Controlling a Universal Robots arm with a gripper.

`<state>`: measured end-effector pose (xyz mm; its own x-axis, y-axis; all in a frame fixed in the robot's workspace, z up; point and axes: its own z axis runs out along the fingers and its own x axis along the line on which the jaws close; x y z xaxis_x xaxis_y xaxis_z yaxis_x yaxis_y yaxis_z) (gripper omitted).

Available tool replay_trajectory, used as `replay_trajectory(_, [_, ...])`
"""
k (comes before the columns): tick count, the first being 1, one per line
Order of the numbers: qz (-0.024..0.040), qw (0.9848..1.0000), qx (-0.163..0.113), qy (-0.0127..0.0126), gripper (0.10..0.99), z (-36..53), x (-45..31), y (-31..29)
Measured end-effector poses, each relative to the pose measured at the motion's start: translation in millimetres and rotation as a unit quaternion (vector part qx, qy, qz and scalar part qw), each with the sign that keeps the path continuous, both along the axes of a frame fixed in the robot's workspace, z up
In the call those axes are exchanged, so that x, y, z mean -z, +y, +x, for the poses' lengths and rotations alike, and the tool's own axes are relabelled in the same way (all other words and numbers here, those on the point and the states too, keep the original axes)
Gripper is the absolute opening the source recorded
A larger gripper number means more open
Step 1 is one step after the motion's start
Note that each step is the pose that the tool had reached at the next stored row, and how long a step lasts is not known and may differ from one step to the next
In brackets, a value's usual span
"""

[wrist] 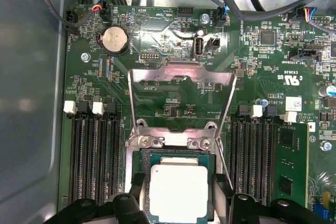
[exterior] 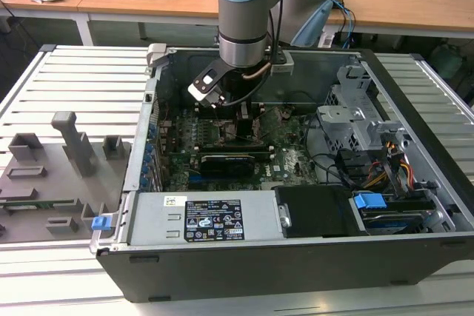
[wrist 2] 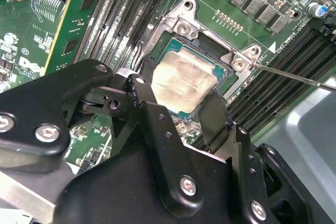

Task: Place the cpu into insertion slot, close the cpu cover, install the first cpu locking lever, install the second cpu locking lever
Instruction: 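Place the cpu into insertion slot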

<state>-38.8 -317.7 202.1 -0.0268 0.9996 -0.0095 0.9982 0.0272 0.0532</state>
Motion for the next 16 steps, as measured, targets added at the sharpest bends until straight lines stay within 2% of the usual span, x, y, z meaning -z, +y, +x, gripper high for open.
replay_trajectory(5, [0.0003, 1.0, 0.0, -0.0001, 0.612, 0.0, 1.2, 4.6])
replay_trajectory(11, [0.0003, 1.0, 0.0, 0.0001, 0.612, 0.0, 2.0, 5.9])
replay_trajectory(15, [-0.0008, 1.0, 0.0, 0.0, 0.612, 0.0, -5.5, 5.8])
replay_trajectory(16, [-0.0009, 1.0, 0.0, 0.0003, 0.467, 0.3, -5.9, 3.4])
